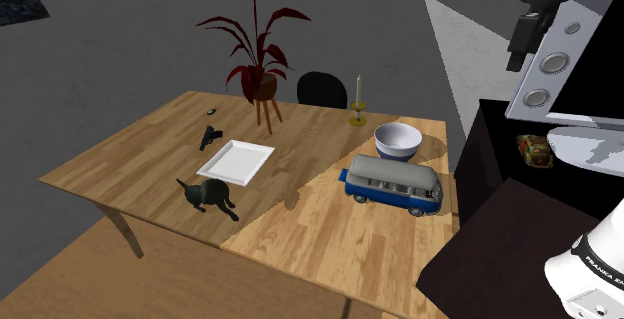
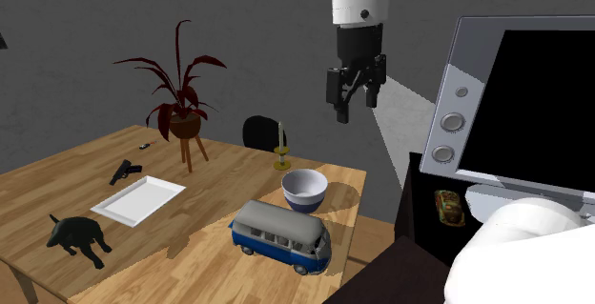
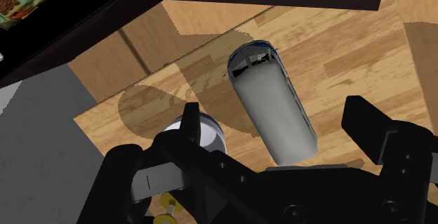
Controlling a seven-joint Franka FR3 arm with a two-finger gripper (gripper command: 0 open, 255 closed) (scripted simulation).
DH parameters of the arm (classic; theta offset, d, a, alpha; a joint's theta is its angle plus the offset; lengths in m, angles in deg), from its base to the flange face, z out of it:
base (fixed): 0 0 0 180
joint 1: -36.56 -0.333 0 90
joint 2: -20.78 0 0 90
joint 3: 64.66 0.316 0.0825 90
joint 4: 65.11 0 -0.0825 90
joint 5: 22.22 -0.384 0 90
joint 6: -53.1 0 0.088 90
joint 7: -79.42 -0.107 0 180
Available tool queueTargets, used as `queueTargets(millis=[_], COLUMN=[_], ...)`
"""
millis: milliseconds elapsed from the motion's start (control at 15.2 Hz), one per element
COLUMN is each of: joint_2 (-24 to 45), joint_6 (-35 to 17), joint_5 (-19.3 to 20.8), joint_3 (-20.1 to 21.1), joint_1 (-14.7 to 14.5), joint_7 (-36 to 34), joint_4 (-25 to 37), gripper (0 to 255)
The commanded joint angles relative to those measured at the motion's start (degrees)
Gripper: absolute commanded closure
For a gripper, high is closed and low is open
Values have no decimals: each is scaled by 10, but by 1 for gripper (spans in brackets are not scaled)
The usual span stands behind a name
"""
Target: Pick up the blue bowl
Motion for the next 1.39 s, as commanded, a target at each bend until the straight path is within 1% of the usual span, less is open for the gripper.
queueTargets(millis=[0, 330, 660, 990, 1320], joint_2=[0, 55, 130, 221, 324], joint_6=[0, -100, -200, -295, -380], joint_5=[0, 11, 25, 42, 65], joint_3=[0, -1, -2, -2, -1], joint_1=[0, 2, 7, 13, 21], joint_7=[0, -1, -5, -13, -25], joint_4=[0, -45, -70, -73, -56], gripper=[0, 0, 0, 0, 0])
